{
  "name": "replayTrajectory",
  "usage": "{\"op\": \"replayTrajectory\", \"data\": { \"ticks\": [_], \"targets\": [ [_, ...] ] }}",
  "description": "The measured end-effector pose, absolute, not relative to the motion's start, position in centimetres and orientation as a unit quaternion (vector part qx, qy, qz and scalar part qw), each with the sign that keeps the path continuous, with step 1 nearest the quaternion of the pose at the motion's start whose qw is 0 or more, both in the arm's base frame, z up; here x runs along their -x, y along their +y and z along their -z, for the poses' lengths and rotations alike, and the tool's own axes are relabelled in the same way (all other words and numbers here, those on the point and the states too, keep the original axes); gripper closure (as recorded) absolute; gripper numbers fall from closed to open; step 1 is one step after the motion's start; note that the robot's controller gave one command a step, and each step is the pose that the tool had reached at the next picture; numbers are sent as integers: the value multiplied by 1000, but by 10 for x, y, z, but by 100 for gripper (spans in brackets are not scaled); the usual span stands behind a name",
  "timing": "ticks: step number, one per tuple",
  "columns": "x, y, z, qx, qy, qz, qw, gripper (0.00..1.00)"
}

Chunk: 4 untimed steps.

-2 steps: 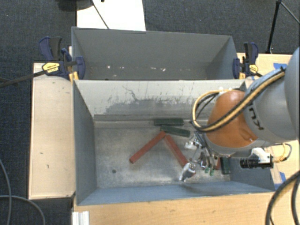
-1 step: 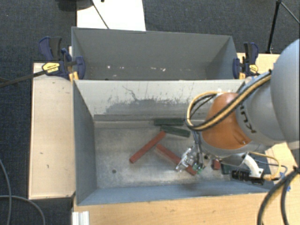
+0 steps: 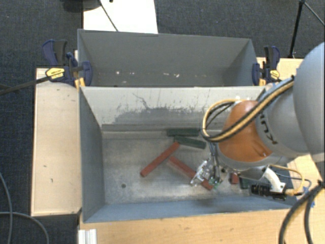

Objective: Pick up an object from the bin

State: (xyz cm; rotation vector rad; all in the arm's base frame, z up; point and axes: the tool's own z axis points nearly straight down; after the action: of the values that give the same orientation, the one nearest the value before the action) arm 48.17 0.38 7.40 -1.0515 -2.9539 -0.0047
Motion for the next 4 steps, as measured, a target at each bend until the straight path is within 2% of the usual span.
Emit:
{"op": "replayTrajectory", "data": {
  "ticks": [2,4],
  "targets": [
    [-481,4,-80,335,-942,0,2,100],
    [-481,3,-108,334,-943,0,1,100]
  ]
}}
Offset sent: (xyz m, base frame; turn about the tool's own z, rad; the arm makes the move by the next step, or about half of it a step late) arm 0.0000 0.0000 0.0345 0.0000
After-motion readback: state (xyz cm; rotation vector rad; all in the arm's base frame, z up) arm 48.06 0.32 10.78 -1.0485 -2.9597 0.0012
